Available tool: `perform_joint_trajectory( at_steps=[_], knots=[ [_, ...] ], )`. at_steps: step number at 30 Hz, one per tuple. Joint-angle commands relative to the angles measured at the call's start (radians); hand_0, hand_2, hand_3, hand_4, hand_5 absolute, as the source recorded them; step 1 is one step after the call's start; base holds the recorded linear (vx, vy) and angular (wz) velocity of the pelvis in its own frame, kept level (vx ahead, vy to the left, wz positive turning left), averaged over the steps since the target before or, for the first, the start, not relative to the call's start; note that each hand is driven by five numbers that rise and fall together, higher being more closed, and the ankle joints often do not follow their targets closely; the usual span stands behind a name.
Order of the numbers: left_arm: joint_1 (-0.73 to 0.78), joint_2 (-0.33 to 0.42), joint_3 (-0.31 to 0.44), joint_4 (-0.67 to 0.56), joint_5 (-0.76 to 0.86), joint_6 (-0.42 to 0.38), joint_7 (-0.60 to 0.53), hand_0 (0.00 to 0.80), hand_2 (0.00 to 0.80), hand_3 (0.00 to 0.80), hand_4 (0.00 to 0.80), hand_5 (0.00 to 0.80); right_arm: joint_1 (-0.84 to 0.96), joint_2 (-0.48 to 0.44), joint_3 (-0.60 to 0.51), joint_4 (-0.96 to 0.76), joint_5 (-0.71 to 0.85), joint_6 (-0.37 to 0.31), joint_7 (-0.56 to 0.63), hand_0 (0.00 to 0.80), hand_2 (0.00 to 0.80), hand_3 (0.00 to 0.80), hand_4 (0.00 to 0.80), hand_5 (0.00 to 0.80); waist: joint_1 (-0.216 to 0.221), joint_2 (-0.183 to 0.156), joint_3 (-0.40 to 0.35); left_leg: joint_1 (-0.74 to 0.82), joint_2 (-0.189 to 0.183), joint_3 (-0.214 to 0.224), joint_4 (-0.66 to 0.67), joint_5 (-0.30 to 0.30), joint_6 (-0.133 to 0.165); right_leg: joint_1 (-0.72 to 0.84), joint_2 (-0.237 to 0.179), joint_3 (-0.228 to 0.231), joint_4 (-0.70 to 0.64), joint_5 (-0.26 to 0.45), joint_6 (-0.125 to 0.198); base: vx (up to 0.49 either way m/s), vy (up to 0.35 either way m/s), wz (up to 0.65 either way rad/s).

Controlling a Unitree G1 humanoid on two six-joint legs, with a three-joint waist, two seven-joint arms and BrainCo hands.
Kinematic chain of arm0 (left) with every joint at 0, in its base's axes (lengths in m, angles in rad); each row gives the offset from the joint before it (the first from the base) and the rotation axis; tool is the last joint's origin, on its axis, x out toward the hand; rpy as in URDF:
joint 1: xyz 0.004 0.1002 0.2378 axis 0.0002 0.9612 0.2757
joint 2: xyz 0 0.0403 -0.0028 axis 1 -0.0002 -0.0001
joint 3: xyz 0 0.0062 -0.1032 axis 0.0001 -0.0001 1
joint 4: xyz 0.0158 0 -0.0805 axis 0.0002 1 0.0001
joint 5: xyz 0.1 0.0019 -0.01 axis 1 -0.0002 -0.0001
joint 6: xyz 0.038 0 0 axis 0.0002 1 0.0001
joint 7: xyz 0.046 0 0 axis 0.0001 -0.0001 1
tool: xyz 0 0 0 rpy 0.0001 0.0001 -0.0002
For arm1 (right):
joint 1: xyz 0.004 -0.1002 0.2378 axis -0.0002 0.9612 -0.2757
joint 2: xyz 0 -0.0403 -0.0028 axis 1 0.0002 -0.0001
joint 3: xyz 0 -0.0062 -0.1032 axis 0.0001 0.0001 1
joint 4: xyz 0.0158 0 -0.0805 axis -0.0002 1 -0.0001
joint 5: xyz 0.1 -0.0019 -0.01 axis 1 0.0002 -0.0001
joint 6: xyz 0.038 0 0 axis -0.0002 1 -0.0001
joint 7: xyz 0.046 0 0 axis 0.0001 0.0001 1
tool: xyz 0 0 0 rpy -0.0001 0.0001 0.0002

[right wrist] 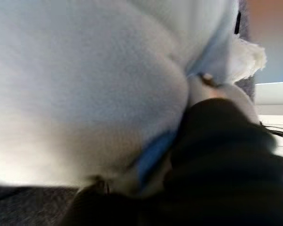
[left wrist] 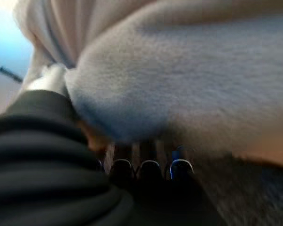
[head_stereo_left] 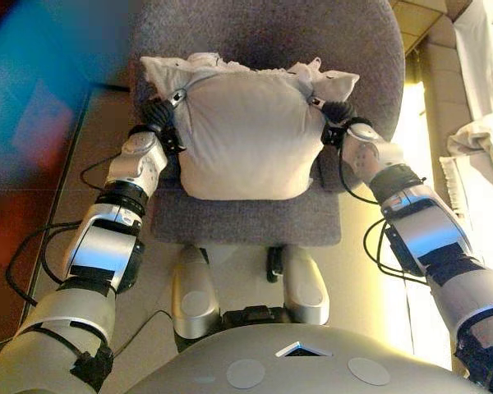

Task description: Pick up the cushion and take it to the sofa

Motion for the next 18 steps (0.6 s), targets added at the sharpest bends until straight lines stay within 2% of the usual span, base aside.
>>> perform_joint_trajectory(
  at_steps=[1, 4, 8, 11, 13, 15, 18],
  knots=[
    [-0.074, -0.003, -0.028, -0.027, -0.037, -0.038, 0.003, 0.0, 0.0, 0.0, 0.0, 0.0, -0.058, 0.008, 0.0, 0.027, -0.006, -0.019, -0.024, 0.0, 0.0, 0.0, 0.0, 0.0, 0.036, -0.007, -0.076, 0.097, 0.057, -0.02, -0.041, -0.019, -0.048, 0.025, -0.036, 0.081, -0.129, 0.126, 0.109, 0.073, 0.011, 0.05],
    [-0.054, -0.003, -0.015, -0.048, -0.036, -0.056, 0.04, 0.0, 0.0, 0.0, 0.0, 0.0, -0.038, -0.007, -0.009, 0.0, -0.005, -0.033, -0.077, 0.0, 0.0, 0.0, 0.0, 0.0, 0.033, -0.005, -0.087, 0.124, 0.057, -0.01, -0.073, -0.004, -0.051, 0.047, -0.035, 0.081, -0.156, 0.133, 0.11, 0.071, 0.02, 0.04],
    [0.01, 0.005, 0.032, -0.112, -0.046, -0.132, 0.13, 0.0, 0.0, 0.0, 0.0, 0.0, 0.034, -0.026, -0.058, -0.085, 0.044, -0.075, -0.131, 0.0, 0.0, 0.0, 0.0, 0.0, 0.021, 0.002, -0.12, 0.175, 0.058, 0.013, -0.145, 0.028, -0.054, 0.094, -0.026, 0.091, -0.221, 0.139, 0.107, 0.079, 0.043, 0.0],
    [0.096, -0.007, 0.069, -0.206, 0.079, -0.137, 0.132, 0.0, 0.0, 0.0, 0.0, 0.0, 0.117, -0.03, -0.086, -0.184, -0.006, -0.093, -0.178, 0.0, 0.0, 0.0, 0.0, 0.0, 0.019, 0.008, -0.141, 0.219, 0.053, 0.028, -0.213, 0.059, -0.054, 0.139, -0.018, 0.093, -0.284, 0.151, 0.101, 0.049, 0.036, -0.06],
    [0.157, 0.012, 0.082, -0.273, 0.131, -0.125, 0.129, 0.0, 0.0, 0.0, 0.0, 0.0, 0.189, -0.055, -0.107, -0.274, -0.014, -0.099, -0.215, 0.0, 0.0, 0.0, 0.0, 0.0, 0.013, 0.013, -0.157, 0.258, 0.048, 0.043, -0.272, 0.081, -0.052, 0.172, -0.014, 0.091, -0.33, 0.158, 0.099, 0.047, 0.054, -0.02],
    [0.198, 0.034, 0.101, -0.318, 0.141, -0.121, 0.139, 0.0, 0.0, 0.0, 0.0, 0.0, 0.255, -0.079, -0.138, -0.329, -0.029, -0.103, -0.203, 0.0, 0.0, 0.0, 0.0, 0.0, 0.005, 0.019, -0.176, 0.295, 0.041, 0.058, -0.33, 0.106, -0.05, 0.205, -0.009, 0.089, -0.373, 0.165, 0.095, 0.043, 0.07, -0.09],
    [0.25, 0.052, 0.149, -0.354, 0.099, -0.141, 0.095, 0.0, 0.0, 0.0, 0.0, 0.0, 0.335, -0.1, -0.179, -0.362, -0.063, -0.143, -0.169, 0.0, 0.0, 0.0, 0.0, 0.0, -0.002, 0.039, -0.207, 0.349, 0.029, 0.08, -0.443, 0.155, -0.05, 0.253, 0.0, 0.067, -0.457, 0.186, 0.087, 0.015, 0.088, -0.06]
  ],
)
